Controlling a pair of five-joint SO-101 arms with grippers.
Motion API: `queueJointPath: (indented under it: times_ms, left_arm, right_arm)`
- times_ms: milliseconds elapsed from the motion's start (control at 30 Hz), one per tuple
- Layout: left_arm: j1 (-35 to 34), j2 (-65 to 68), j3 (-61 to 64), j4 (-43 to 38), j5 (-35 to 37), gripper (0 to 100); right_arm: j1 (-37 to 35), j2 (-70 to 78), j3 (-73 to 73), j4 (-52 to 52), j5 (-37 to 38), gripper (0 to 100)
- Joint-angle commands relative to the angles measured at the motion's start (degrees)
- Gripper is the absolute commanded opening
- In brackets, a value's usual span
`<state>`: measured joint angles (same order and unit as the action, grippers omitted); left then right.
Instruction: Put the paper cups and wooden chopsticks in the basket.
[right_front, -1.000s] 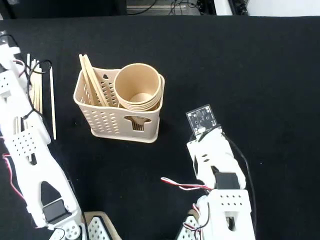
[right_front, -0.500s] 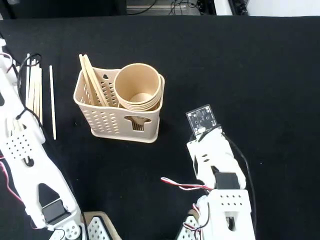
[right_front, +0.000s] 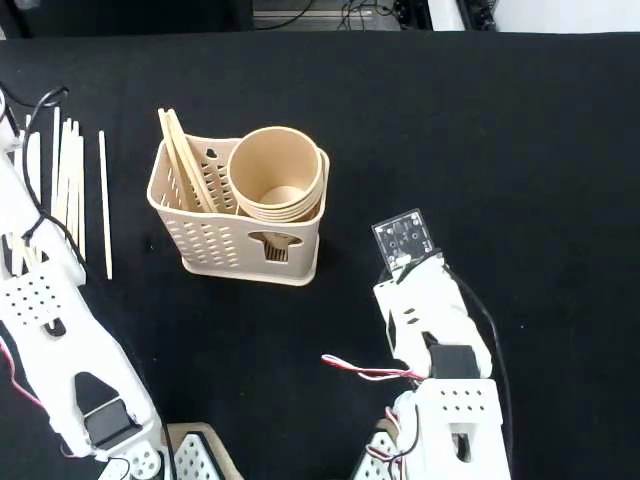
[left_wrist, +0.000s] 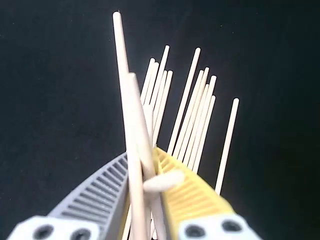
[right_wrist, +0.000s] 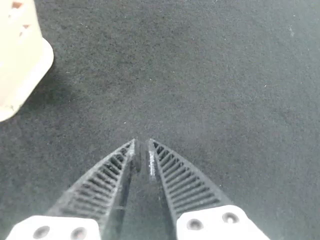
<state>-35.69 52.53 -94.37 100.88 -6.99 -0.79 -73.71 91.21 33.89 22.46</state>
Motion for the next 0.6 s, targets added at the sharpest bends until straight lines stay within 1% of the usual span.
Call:
queueJointPath:
  times_ms: [0, 100, 200, 500, 567]
  left_arm:
    - [-0.6, -4.7, 0.2, 0.4, 0.2, 3]
    - [-0.4, -7.3, 4.4, 0.4, 1.8, 3]
    - [0.7, -11.9, 11.6, 0.4, 2.6, 3]
    - [7.3, -34.8, 39.0, -0.2, 3.4, 3]
    - [8.5, -38.9, 44.3, -1.8, 3.4, 3]
  right_arm:
    - [-0.4, -0.2, -0.1, -1.0, 0.4, 4.3]
    - [-0.4, -0.2, -0.1, -0.9, 0.4, 4.3]
    - [-0.4, -0.2, -0.1, -0.9, 0.4, 4.3]
    - [-0.4, -0.2, -0.1, -0.9, 0.4, 4.3]
    - [-0.3, -0.2, -0.1, -0.9, 0.4, 4.3]
